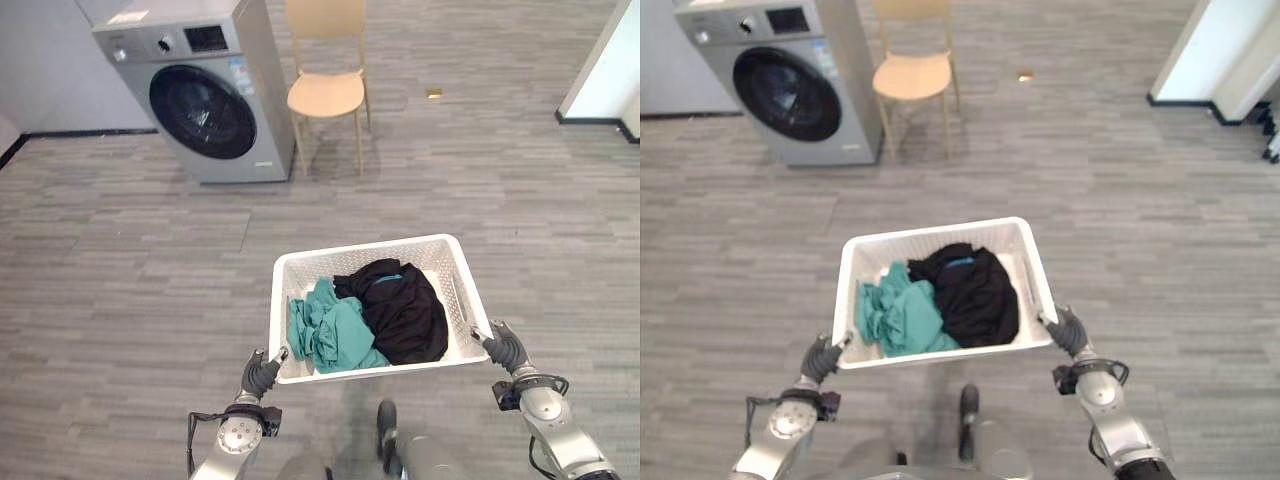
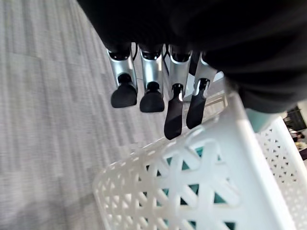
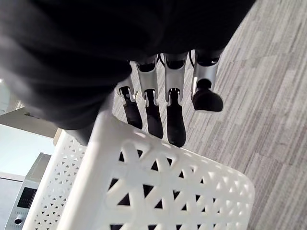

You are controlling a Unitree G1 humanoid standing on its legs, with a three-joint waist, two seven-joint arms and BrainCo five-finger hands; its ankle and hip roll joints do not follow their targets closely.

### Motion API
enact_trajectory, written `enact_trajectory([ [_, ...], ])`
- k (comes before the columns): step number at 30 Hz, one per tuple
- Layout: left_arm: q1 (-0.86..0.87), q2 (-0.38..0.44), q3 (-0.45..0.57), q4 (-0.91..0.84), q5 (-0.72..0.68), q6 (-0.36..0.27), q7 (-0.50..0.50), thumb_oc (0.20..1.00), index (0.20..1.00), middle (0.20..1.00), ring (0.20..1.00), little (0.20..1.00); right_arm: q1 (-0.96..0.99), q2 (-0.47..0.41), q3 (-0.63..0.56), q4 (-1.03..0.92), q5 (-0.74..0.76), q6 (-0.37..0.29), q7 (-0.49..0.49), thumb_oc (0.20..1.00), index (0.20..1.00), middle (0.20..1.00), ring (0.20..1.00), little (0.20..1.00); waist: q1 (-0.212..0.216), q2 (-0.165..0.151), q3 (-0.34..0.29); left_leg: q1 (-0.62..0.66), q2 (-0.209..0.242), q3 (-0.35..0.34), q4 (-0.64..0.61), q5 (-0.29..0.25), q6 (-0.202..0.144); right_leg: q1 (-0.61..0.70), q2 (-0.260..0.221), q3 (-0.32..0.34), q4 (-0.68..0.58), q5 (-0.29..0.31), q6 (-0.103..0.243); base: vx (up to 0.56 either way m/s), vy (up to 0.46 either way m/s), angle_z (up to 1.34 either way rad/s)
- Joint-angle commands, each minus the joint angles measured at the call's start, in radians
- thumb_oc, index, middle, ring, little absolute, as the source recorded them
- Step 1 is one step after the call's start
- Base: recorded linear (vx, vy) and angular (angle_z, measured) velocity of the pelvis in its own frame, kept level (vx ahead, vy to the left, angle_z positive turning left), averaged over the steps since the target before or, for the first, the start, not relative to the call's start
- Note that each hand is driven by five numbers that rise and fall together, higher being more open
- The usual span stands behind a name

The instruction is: Grab the laundry basket,head to the washer,open it,put in the laundry and shut it.

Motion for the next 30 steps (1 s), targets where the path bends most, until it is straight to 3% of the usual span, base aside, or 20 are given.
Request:
enact_trajectory([
  [1,-0.056,-0.019,0.017,-0.107,-0.082,-0.11,-0.019,0.2,0.2,0.2,0.2,0.2,0.005,-0.003,0.003,-0.142,0.11,-0.115,0.022,0.2,0.2,0.2,0.2,0.2,-0.01,0.011,-0.045,0.049,-0.032,0.001,-0.448,0.058,-0.015,0.082,-0.064,-0.015,-0.054,-0.087,0.198,0.58,0.052,-0.49],
  [2,-0.052,-0.018,0.025,-0.109,-0.079,-0.105,-0.018,0.2,0.2,0.2,0.2,0.2,0.003,-0.002,0.005,-0.129,0.098,-0.111,0.018,0.2,0.2,0.2,0.2,0.2,0.013,0.031,-0.048,0.02,-0.032,-0.006,-0.613,0.148,-0.031,0.121,-0.036,-0.007,-0.051,-0.122,0.198,0.45,0.04,-0.42],
  [3,-0.052,-0.019,0.025,-0.11,-0.078,-0.105,-0.018,0.2,0.2,0.2,0.2,0.2,0.003,-0.002,0.005,-0.128,0.098,-0.112,0.018,0.2,0.2,0.2,0.2,0.2,0.012,0.028,-0.047,0.029,-0.035,-0.006,-0.625,0.154,-0.032,0.124,-0.038,-0.008,-0.049,-0.125,0.198,0.6,0.065,-0.59],
  [4,-0.044,-0.019,0.029,-0.113,-0.08,-0.101,-0.02,0.2,0.2,0.2,0.2,0.2,0.0,-0.001,-0.001,-0.121,0.089,-0.108,0.013,0.2,0.2,0.2,0.2,0.2,0.025,0.036,-0.047,-0.009,-0.023,0.004,-0.715,0.189,-0.044,0.168,-0.026,0.0,-0.04,-0.163,0.196,0.33,0.035,-0.57],
  [11,-0.027,-0.015,0.044,-0.11,-0.08,-0.094,-0.035,0.2,0.2,0.2,0.2,0.2,0.013,0.009,-0.004,-0.121,0.068,-0.103,0.03,0.2,0.2,0.2,0.2,0.2,0.05,0.037,-0.084,-0.014,0.015,0.053,-0.742,0.25,-0.04,0.263,-0.04,0.03,0.015,-0.239,0.211,0.47,0.13,-0.57],
  [12,-0.025,-0.013,0.04,-0.11,-0.079,-0.092,-0.034,0.2,0.2,0.2,0.2,0.2,0.015,0.013,-0.002,-0.118,0.063,-0.105,0.031,0.2,0.2,0.2,0.2,0.2,0.05,0.029,-0.092,-0.018,0.006,0.054,-0.713,0.245,-0.032,0.265,-0.055,0.033,0.044,-0.231,0.22,0.6,0.254,0.25],
  [13,-0.036,-0.007,0.03,-0.098,-0.085,-0.091,-0.029,0.2,0.2,0.2,0.2,0.2,0.018,0.024,0.004,-0.117,0.059,-0.106,0.033,0.2,0.2,0.2,0.2,0.2,0.051,0.002,-0.103,-0.011,-0.025,0.052,-0.66,0.193,-0.007,0.251,-0.104,0.038,0.133,-0.155,0.26,0.44,0.204,0.25],
  [14,-0.037,-0.007,0.03,-0.097,-0.085,-0.091,-0.029,0.2,0.2,0.2,0.2,0.2,0.018,0.024,0.003,-0.117,0.058,-0.106,0.033,0.2,0.2,0.2,0.2,0.2,0.054,0.005,-0.107,-0.016,-0.02,0.054,-0.658,0.194,-0.007,0.245,-0.1,0.042,0.132,-0.151,0.26,0.38,0.207,0.07],
  [15,-0.042,0.001,0.026,-0.097,-0.084,-0.09,-0.027,0.2,0.2,0.2,0.2,0.2,0.015,0.029,0.006,-0.119,0.054,-0.107,0.035,0.2,0.2,0.2,0.2,0.2,0.053,-0.007,-0.103,-0.006,-0.036,0.056,-0.638,0.166,0.012,0.214,-0.126,0.054,0.216,-0.069,0.286,0.37,0.222,0.1],
  [16,-0.05,0.015,0.027,-0.093,-0.081,-0.092,-0.018,0.2,0.2,0.2,0.2,0.2,0.0,0.035,0.022,-0.119,0.05,-0.113,0.04,0.2,0.2,0.2,0.2,0.2,0.045,-0.013,-0.093,0.043,-0.064,0.054,-0.618,0.101,0.05,0.142,-0.154,0.082,0.389,0.061,0.31,0.37,0.221,0.09],
  [18,-0.051,0.015,0.027,-0.093,-0.081,-0.092,-0.018,0.2,0.2,0.2,0.2,0.2,-0.001,0.035,0.022,-0.119,0.049,-0.114,0.04,0.2,0.2,0.2,0.2,0.2,0.049,-0.01,-0.095,0.039,-0.058,0.057,-0.618,0.103,0.05,0.136,-0.149,0.086,0.387,0.065,0.308,0.31,0.15,0.34],
  [19,-0.062,0.023,0.03,-0.088,-0.088,-0.093,-0.009,0.2,0.2,0.2,0.2,0.2,-0.017,0.044,0.042,-0.118,0.048,-0.109,0.048,0.2,0.2,0.2,0.2,0.2,0.026,0.012,-0.067,0.156,-0.07,0.045,-0.639,0.047,0.074,-0.017,-0.151,0.043,0.465,0.048,0.28,0.37,0.147,0.33],
  [21,-0.063,0.023,0.03,-0.088,-0.088,-0.093,-0.009,0.2,0.2,0.2,0.2,0.2,-0.018,0.044,0.042,-0.118,0.048,-0.109,0.048,0.2,0.2,0.2,0.2,0.2,0.025,0.014,-0.069,0.154,-0.066,0.045,-0.641,0.05,0.073,-0.018,-0.147,0.042,0.46,0.053,0.278,0.27,0.093,0.2],
  [22,-0.06,0.025,0.032,-0.088,-0.088,-0.093,-0.01,0.2,0.2,0.2,0.2,0.2,-0.023,0.044,0.047,-0.116,0.049,-0.108,0.05,0.2,0.2,0.2,0.2,0.2,0.015,0.024,-0.057,0.196,-0.071,0.035,-0.654,0.036,0.074,-0.069,-0.135,0.018,0.447,0.009,0.266,0.55,0.054,0.42],
  [23,-0.051,0.03,0.041,-0.097,-0.092,-0.096,-0.016,0.2,0.2,0.2,0.2,0.2,-0.026,0.036,0.044,-0.109,0.063,-0.103,0.052,0.2,0.2,0.2,0.2,0.2,-0.008,0.027,-0.033,0.265,-0.088,0.003,-0.678,0.01,0.06,-0.163,-0.108,-0.041,0.288,-0.034,0.257,0.56,0.052,0.33],
  [25,-0.051,0.029,0.041,-0.098,-0.092,-0.095,-0.017,0.2,0.2,0.2,0.2,0.2,-0.027,0.036,0.044,-0.109,0.063,-0.103,0.052,0.2,0.2,0.2,0.2,0.2,-0.015,0.031,-0.027,0.274,-0.085,-0.005,-0.679,0.007,0.058,-0.149,-0.106,-0.049,0.281,-0.036,0.257,0.32,-0.031,0.13],
  [26,-0.048,0.023,0.046,-0.094,-0.087,-0.099,-0.017,0.2,0.2,0.2,0.2,0.2,-0.018,0.033,0.037,-0.107,0.067,-0.102,0.049,0.2,0.2,0.2,0.2,0.2,-0.027,0.018,-0.019,0.309,-0.101,-0.039,-0.682,-0.021,0.046,-0.169,-0.079,-0.036,0.145,-0.046,0.266,0.34,-0.097,0.43],
  [28,-0.053,0.02,0.046,-0.085,-0.073,-0.103,-0.021,0.2,0.2,0.2,0.2,0.2,-0.009,0.027,0.029,-0.106,0.064,-0.102,0.049,0.2,0.2,0.2,0.2,0.2,-0.037,0.008,-0.021,0.319,-0.117,-0.071,-0.658,-0.054,0.038,-0.152,-0.069,0.002,0.056,-0.034,0.267,0.39,-0.139,0.85],
  [30,-0.037,0.003,0.038,-0.079,-0.057,-0.105,-0.03,0.2,0.2,0.2,0.2,0.2,0.01,0.031,0.027,-0.1,0.074,-0.109,0.055,0.2,0.2,0.2,0.2,0.2,-0.035,0.012,-0.034,0.327,-0.108,-0.076,-0.61,-0.079,0.014,-0.11,-0.063,0.01,0.04,-0.036,0.242,0.31,-0.131,0.82],
])
